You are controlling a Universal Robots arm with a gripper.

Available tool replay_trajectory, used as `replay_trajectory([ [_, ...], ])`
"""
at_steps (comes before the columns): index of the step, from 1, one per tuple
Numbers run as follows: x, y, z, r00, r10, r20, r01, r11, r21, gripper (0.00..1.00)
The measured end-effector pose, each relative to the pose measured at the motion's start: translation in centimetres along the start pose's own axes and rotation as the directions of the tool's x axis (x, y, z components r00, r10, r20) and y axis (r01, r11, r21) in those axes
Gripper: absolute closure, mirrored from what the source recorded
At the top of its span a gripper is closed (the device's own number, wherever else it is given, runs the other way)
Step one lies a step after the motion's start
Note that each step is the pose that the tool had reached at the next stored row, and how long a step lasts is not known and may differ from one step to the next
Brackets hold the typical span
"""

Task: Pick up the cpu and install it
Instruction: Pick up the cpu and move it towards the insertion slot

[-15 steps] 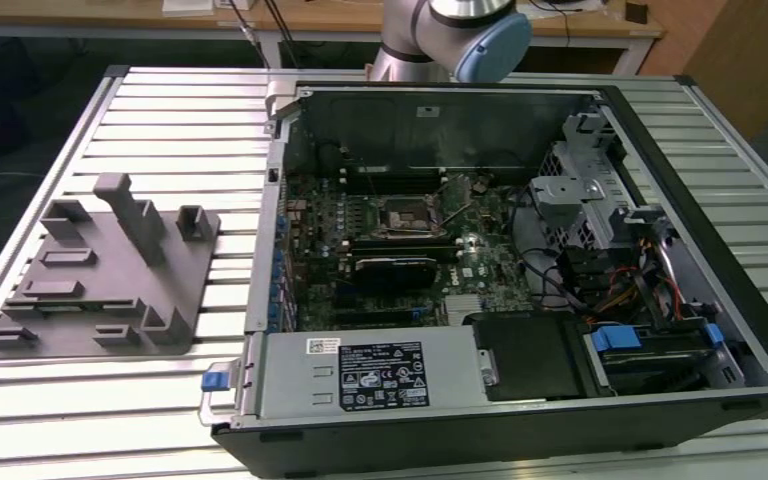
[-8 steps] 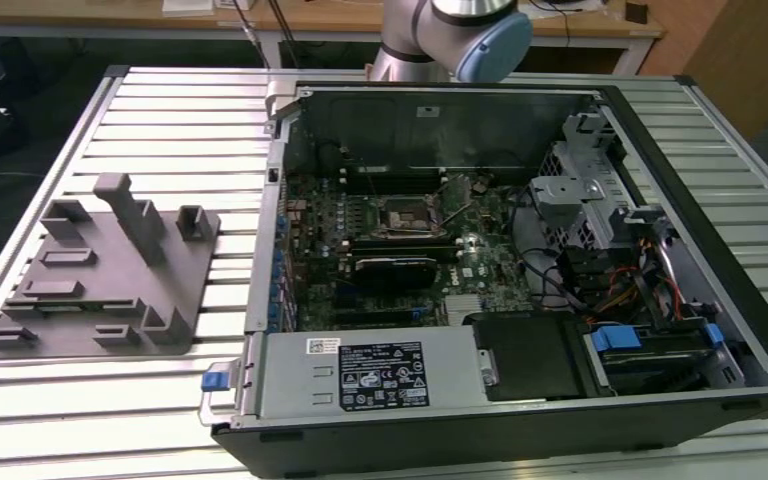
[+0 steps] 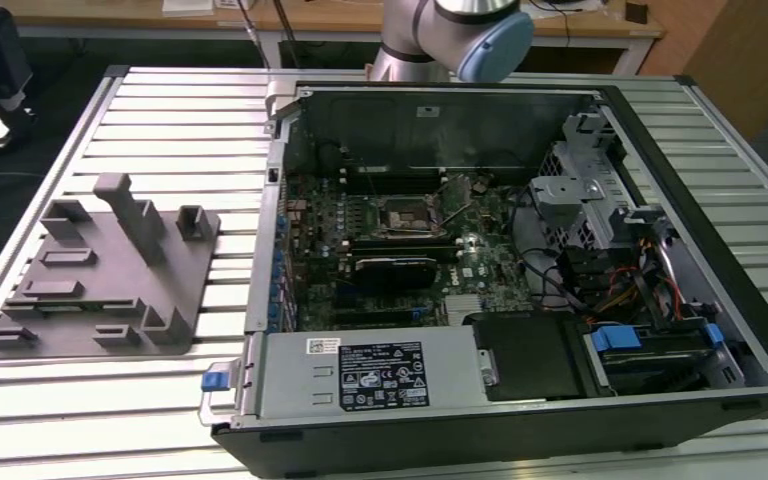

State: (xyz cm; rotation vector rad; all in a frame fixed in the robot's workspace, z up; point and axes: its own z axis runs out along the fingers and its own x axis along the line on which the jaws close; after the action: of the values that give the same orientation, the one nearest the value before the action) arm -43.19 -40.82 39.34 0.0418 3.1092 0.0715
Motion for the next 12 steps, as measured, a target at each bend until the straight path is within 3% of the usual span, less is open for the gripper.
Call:
replay_trajectory([
  [12, -3.36, 0.1, 0.11, 1.0, 0.0, 0.0, 0.0, 1.0, 0.0, 0.45],
])
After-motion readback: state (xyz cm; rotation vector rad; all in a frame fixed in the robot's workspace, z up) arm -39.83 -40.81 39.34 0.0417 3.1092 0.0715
